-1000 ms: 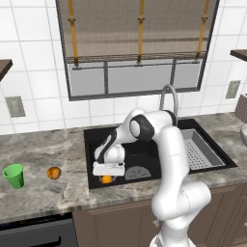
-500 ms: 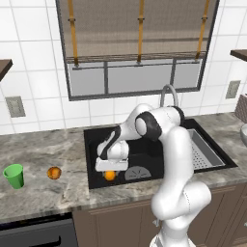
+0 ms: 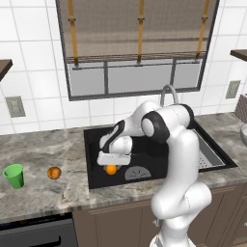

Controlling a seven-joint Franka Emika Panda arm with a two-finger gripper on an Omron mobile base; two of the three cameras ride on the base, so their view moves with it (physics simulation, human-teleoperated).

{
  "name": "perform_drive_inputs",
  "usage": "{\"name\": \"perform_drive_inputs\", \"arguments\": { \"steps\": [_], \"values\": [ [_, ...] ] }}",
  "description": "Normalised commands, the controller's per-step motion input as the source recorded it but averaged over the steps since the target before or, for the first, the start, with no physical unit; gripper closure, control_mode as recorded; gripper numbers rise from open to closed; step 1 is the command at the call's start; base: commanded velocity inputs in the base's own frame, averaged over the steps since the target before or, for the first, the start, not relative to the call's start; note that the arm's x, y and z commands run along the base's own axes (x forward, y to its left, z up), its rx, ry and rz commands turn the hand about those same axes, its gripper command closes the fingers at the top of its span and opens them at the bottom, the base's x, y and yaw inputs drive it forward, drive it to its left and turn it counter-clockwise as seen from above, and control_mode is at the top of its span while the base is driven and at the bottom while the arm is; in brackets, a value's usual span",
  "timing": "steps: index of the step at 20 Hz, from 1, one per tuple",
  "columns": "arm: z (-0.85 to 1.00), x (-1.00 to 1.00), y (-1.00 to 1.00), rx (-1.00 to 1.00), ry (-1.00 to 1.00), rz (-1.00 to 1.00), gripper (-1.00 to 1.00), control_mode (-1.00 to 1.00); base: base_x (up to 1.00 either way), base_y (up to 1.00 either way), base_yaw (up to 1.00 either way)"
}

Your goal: Remove the peach and orange from the sink. Then move the bowl and cup from the counter to the sink for washing.

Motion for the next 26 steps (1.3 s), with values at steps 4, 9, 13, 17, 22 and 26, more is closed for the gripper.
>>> {"name": "perform_drive_inputs", "arguments": {
  "steps": [4,9,13,17,22,26],
  "values": [
    [0.52,-0.09,-0.05,0.07,0.0,0.03,1.0,-1.0,0.0,0.0,0.0],
    [0.51,-0.16,-0.03,0.02,0.0,0.03,1.0,-1.0,0.0,0.0,0.0],
    [0.54,-0.2,0.0,0.0,-0.01,0.01,1.0,-1.0,0.0,0.0,0.0],
    [0.51,-0.25,0.0,0.0,0.0,0.0,1.0,-1.0,0.0,0.0,0.0],
    [0.45,-0.33,0.0,0.0,0.0,0.0,1.0,-1.0,0.0,0.0,0.0],
    [0.36,-0.36,0.06,0.0,0.0,0.0,1.0,-1.0,0.0,0.0,0.0]
  ]
}}
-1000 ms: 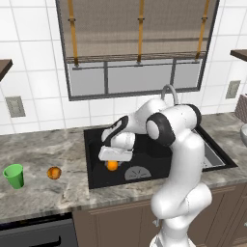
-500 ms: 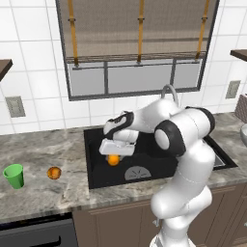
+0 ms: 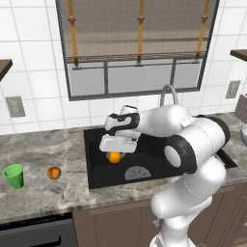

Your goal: Remove the peach and orange from the sink. Then move the bowl and cup from the counter to the sink for washing.

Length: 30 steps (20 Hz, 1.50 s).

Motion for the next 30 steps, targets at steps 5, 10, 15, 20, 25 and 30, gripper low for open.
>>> {"name": "perform_drive_inputs", "arguments": {
  "steps": [5,10,15,20,25,30],
  "values": [
    [0.31,-0.32,0.17,0.0,-0.01,0.01,1.0,-1.0,0.0,0.0,0.0],
    [0.23,-0.23,0.24,0.0,-0.1,0.0,1.0,-1.0,0.0,0.0,0.0],
    [0.17,-0.09,0.34,0.0,-0.11,0.0,1.0,-1.0,0.0,0.0,0.0],
    [0.15,-0.01,0.39,0.0,-0.09,0.0,1.0,-1.0,0.0,0.0,0.0],
    [0.12,0.02,0.39,0.0,-0.04,0.0,1.0,-1.0,0.0,0.0,0.0],
    [0.02,0.13,0.39,-0.02,-0.07,0.0,1.0,-1.0,0.0,0.0,0.0]
  ]
}}
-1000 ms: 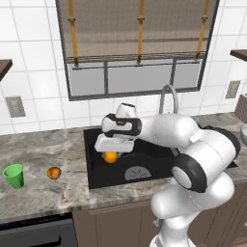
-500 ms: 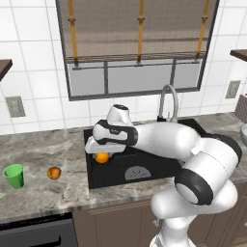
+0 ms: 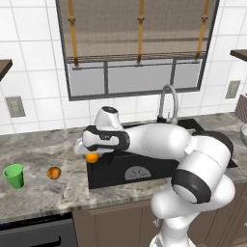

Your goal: Remove the peach and orange from the sink. Then move the bowl and cup from the counter to the sink for washing.

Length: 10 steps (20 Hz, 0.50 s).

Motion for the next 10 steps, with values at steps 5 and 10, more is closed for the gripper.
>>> {"name": "perform_drive_inputs", "arguments": {
  "steps": [5,10],
  "values": [
    [0.0,0.19,0.35,0.0,-0.04,0.0,1.0,-1.0,0.0,0.0,0.0],
    [0.0,0.18,0.32,-0.01,-0.1,0.0,1.0,-1.0,0.0,0.0,0.0]
  ]
}}
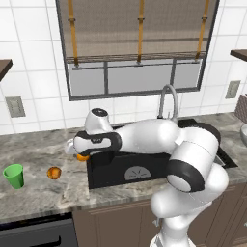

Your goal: Remove the peach and orange from the sink. Then move the bowl and cup from the counter to the sink for washing.

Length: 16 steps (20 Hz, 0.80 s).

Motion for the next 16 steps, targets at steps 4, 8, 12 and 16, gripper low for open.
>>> {"name": "perform_drive_inputs", "arguments": {
  "steps": [4,8,12,16],
  "values": [
    [0.0,0.18,0.3,-0.03,-0.04,0.0,1.0,-1.0,0.0,0.0,0.0],
    [-0.05,0.19,0.26,-0.06,-0.01,0.0,1.0,-1.0,0.0,0.0,0.0],
    [-0.06,0.22,0.23,-0.05,0.0,0.0,1.0,-1.0,0.0,0.0,0.0],
    [-0.06,0.22,0.22,-0.02,0.0,0.0,1.0,-1.0,0.0,0.0,0.0]
  ]
}}
